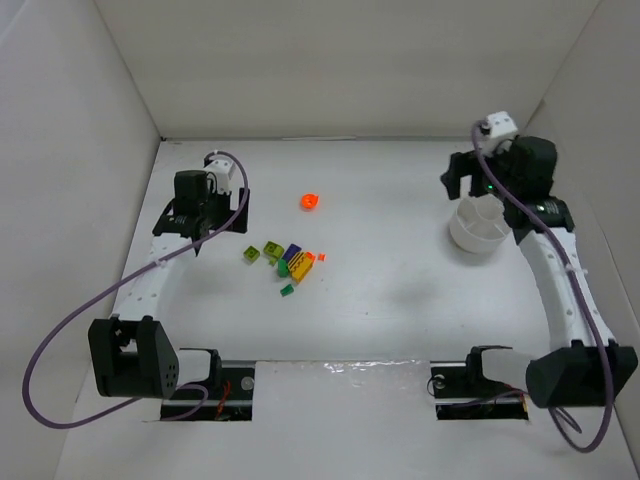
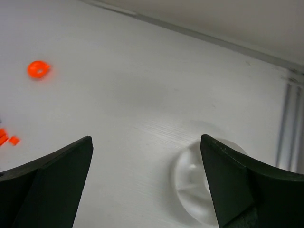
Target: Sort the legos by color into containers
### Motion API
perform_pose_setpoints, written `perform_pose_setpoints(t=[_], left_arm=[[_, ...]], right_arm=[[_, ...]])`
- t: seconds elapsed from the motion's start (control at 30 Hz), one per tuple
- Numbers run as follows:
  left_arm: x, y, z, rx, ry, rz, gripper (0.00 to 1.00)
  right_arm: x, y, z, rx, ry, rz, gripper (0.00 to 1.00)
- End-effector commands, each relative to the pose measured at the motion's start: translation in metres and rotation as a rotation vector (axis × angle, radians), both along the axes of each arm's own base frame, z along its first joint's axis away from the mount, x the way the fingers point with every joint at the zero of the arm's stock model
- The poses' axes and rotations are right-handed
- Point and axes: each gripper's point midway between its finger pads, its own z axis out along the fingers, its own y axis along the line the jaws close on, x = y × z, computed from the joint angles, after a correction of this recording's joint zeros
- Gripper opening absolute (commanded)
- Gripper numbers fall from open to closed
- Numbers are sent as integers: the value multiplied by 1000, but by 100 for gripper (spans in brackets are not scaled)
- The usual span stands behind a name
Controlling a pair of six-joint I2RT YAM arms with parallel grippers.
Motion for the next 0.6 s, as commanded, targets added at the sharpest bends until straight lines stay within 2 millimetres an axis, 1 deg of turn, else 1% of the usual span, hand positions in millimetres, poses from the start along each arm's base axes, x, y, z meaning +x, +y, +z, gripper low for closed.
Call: perform_pose_setpoints(t=[0.0,0.03,0.07,0.1,0.13,0.17,0.2,0.23,0.27,0.3,0.33,0.37,0.4,0.43,0.47,0.5,0.53,0.57], left_arm=[[-6,10,19,44,-36,19,100],[-8,15,17,50,-26,35,100],[-10,17,18,62,-33,37,100],[-11,22,23,62,-48,51,100],[-13,26,21,56,-35,67,100],[-16,28,18,50,-16,71,100],[-17,35,20,45,-12,89,100],[-21,37,16,28,13,103,100],[-21,41,20,14,11,118,100],[-21,42,20,7,11,120,100],[-24,49,21,-3,16,149,100],[-25,52,21,-3,16,159,100],[-27,52,23,-3,13,159,100],[-27,55,23,-3,13,168,100],[-28,58,26,-3,4,178,100],[-27,61,30,-3,-6,188,100],[-29,65,28,-10,6,206,100],[-30,69,28,-10,6,218,100]], right_arm=[[-3,80,-9,-16,83,250,100],[0,94,-6,-23,67,278,100],[-4,121,-5,-45,63,345,97],[0,138,-12,-56,75,372,93],[3,153,-13,-63,71,399,93],[0,178,-14,-69,67,453,96],[10,192,-17,-66,78,466,98],[14,204,-20,-68,85,488,98],[12,221,-25,-69,104,528,100],[21,230,-14,-65,82,537,100],[33,241,-35,-66,130,559,98],[35,251,-41,-61,156,589,94],[36,263,-43,-50,161,626,91],[45,268,-40,-47,146,626,89],[50,278,-56,-67,158,658,83],[49,288,-64,-88,158,687,78],[52,295,-64,-108,140,709,72],[56,302,-81,-152,149,740,57]])
